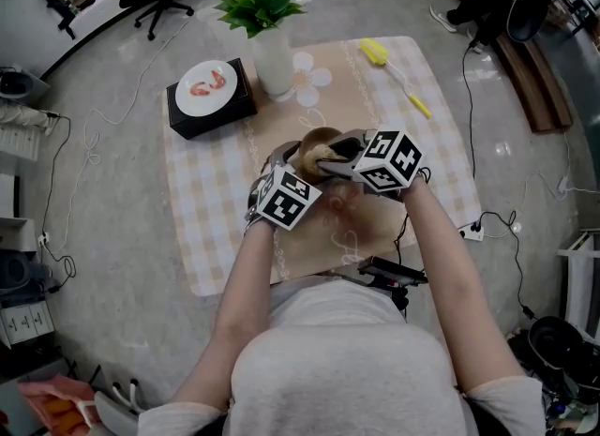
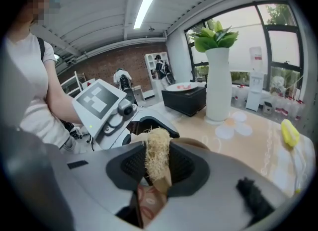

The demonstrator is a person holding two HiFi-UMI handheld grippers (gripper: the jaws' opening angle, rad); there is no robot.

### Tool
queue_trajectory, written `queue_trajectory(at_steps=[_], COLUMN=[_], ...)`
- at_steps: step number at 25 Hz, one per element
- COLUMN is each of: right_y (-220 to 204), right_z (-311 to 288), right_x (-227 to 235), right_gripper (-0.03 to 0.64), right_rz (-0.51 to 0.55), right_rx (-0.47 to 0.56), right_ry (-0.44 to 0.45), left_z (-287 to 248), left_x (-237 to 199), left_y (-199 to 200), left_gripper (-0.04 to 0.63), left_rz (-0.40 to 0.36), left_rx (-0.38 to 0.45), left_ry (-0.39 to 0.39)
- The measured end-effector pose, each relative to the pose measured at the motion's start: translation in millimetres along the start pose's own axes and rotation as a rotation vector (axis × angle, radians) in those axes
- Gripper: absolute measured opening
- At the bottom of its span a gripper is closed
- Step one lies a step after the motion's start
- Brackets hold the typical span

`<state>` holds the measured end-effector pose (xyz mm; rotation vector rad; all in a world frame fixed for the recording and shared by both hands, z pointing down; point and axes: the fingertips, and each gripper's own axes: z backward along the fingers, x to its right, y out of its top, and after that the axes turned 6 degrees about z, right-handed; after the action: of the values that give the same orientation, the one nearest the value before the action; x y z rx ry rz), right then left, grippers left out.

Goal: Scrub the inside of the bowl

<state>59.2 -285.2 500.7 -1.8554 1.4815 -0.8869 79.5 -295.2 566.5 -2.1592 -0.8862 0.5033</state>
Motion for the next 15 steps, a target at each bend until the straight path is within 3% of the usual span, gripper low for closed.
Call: queue_trajectory(at_steps=[7,15], right_y=[8,-1], right_z=[-5,-2], right_x=[27,55], right_gripper=[0.103,0.103], right_rz=[-0.082,-0.156], right_rx=[0.054,-0.004], right_ry=[-0.132,-0.279], left_z=[0,0], left_x=[0,0], left_y=[0,0], left_gripper=[0.448,0.448], left_rz=[0.003,0.003], left_rx=[-0.003,-0.002], left_ry=[-0.001,0.0])
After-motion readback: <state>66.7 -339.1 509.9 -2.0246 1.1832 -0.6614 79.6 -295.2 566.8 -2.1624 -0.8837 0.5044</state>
